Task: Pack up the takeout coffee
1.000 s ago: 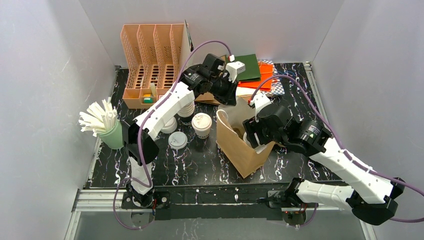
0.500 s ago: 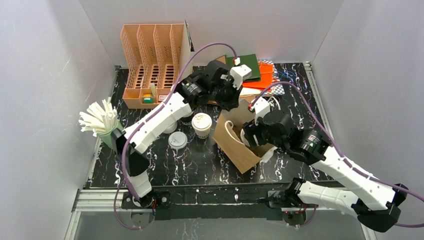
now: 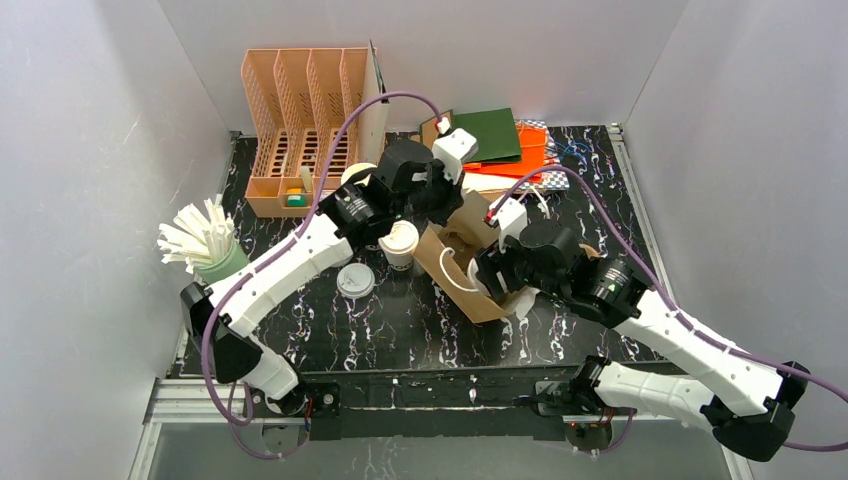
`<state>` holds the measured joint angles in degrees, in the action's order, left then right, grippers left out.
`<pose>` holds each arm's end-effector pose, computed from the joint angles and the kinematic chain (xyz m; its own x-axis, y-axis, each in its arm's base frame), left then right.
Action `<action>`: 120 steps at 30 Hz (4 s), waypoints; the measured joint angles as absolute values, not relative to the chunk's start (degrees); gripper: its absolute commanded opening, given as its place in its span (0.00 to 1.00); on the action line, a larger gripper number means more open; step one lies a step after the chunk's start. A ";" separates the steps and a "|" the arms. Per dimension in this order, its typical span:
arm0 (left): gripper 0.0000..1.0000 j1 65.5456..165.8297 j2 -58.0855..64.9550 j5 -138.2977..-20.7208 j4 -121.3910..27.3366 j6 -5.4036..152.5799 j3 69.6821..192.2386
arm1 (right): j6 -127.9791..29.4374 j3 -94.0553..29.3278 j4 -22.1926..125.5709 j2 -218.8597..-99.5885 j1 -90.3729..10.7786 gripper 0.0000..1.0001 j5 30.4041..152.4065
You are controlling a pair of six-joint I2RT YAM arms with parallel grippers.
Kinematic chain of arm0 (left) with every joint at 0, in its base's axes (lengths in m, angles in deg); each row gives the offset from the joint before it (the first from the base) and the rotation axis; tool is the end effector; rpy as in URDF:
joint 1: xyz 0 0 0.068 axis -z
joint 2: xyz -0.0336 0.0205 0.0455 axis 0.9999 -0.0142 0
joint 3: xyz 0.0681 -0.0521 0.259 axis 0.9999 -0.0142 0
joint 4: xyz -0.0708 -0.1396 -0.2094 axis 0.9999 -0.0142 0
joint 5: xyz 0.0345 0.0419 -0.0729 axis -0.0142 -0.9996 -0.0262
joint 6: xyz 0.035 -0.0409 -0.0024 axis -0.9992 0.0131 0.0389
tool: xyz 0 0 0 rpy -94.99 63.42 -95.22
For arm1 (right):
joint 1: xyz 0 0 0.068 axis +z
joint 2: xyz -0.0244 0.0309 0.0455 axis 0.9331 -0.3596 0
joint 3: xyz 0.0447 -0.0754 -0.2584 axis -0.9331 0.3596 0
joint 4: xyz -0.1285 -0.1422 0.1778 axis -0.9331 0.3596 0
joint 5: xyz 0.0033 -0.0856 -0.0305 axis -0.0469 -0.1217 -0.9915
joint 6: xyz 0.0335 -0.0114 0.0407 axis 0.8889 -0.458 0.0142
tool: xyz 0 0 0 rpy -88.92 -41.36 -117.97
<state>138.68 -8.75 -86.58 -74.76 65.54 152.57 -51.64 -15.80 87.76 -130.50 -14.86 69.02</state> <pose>0.2263 -0.2661 0.4268 -0.2634 0.2134 -0.9408 0.7581 0.6489 -0.0651 0.1183 0.1478 0.3566 -0.3428 -0.3452 -0.8737 -0.6289 0.7752 -0.0595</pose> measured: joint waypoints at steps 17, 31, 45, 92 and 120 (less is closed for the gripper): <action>0.00 138.71 -3.94 -78.69 -58.47 65.54 138.16 | -56.36 -12.87 77.05 -131.88 -14.86 0.30 67.69; 0.00 138.71 -3.70 -76.61 -55.15 66.72 135.37 | -59.90 -10.46 71.48 -129.04 -14.86 0.30 66.36; 0.00 138.71 -2.59 -76.24 -56.05 67.00 132.11 | -63.90 -0.67 62.10 -127.57 -14.86 0.29 67.67; 0.00 138.81 -1.47 -82.16 -53.29 66.35 134.95 | -54.68 -7.73 81.03 -122.22 -14.86 0.23 63.27; 0.00 138.18 -0.25 -77.46 -51.59 71.18 133.47 | -69.60 1.60 49.68 -131.55 -14.86 0.22 63.89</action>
<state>138.18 -0.25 -77.46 -51.59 71.18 133.47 -69.60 1.60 49.68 -131.55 -14.86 63.89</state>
